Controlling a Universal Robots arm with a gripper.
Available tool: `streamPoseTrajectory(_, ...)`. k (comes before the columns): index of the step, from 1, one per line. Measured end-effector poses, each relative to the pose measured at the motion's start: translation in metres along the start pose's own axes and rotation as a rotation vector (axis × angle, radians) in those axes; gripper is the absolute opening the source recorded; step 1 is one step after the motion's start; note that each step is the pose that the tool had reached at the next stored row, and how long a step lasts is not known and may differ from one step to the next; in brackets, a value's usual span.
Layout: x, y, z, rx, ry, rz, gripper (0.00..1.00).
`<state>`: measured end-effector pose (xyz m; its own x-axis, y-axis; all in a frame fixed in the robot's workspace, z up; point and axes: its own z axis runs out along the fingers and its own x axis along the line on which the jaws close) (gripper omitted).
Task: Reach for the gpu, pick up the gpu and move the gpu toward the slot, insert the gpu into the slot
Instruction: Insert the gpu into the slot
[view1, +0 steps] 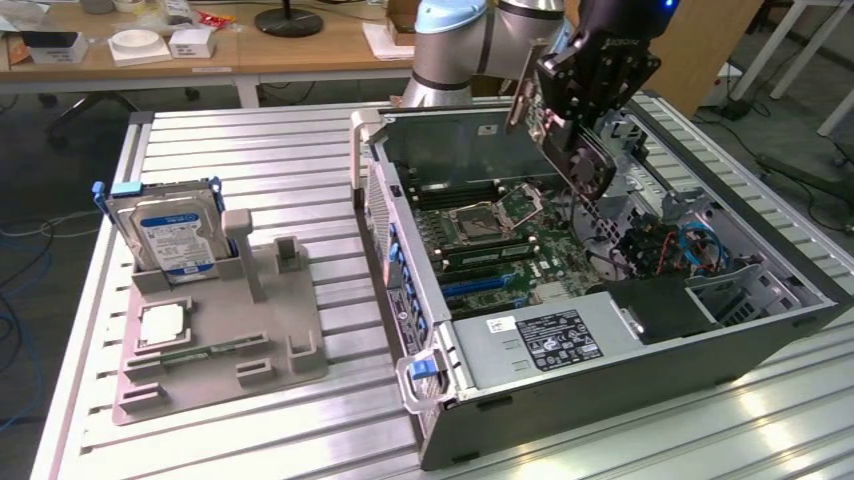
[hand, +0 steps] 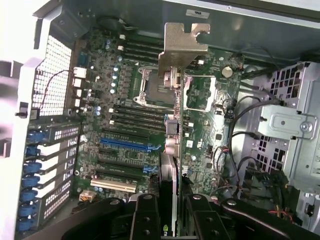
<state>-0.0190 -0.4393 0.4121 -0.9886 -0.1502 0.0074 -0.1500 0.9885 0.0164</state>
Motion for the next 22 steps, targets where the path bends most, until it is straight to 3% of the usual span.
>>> streamPoseTrajectory(22,0.0013,-0.0029,-0.0001,0.0011,0.0022,-0.147,0.26)
